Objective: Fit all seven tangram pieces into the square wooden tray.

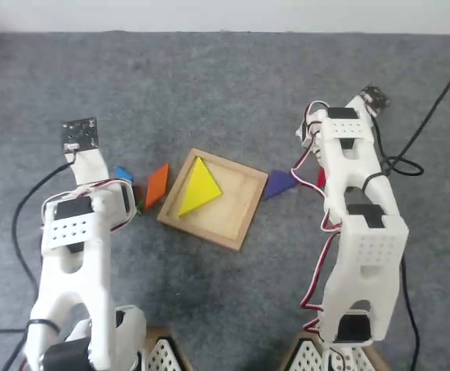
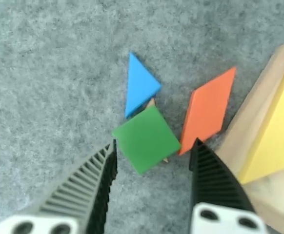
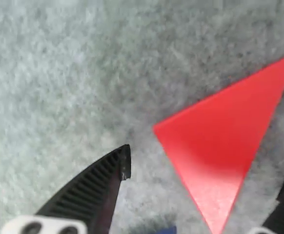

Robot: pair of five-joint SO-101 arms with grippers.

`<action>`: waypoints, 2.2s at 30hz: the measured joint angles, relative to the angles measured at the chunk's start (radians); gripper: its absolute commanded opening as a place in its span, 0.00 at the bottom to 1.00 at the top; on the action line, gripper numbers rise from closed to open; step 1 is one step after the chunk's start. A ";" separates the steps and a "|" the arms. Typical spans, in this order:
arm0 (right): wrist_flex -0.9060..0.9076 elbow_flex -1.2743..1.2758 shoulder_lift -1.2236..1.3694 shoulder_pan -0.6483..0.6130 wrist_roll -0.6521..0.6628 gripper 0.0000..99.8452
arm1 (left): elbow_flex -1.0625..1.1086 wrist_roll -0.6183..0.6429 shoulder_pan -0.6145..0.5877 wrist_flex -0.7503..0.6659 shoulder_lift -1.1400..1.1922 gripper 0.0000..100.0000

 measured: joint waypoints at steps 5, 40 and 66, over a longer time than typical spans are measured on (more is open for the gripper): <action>0.000 -0.060 0.054 0.023 -0.106 0.46 | 0.012 -0.003 0.021 0.000 0.000 0.24; 0.098 -0.152 0.103 0.075 -0.100 0.25 | 0.012 -0.003 0.021 0.000 0.000 0.24; 0.097 -0.175 0.117 0.026 -0.037 0.33 | 0.012 -0.003 0.021 0.000 0.000 0.24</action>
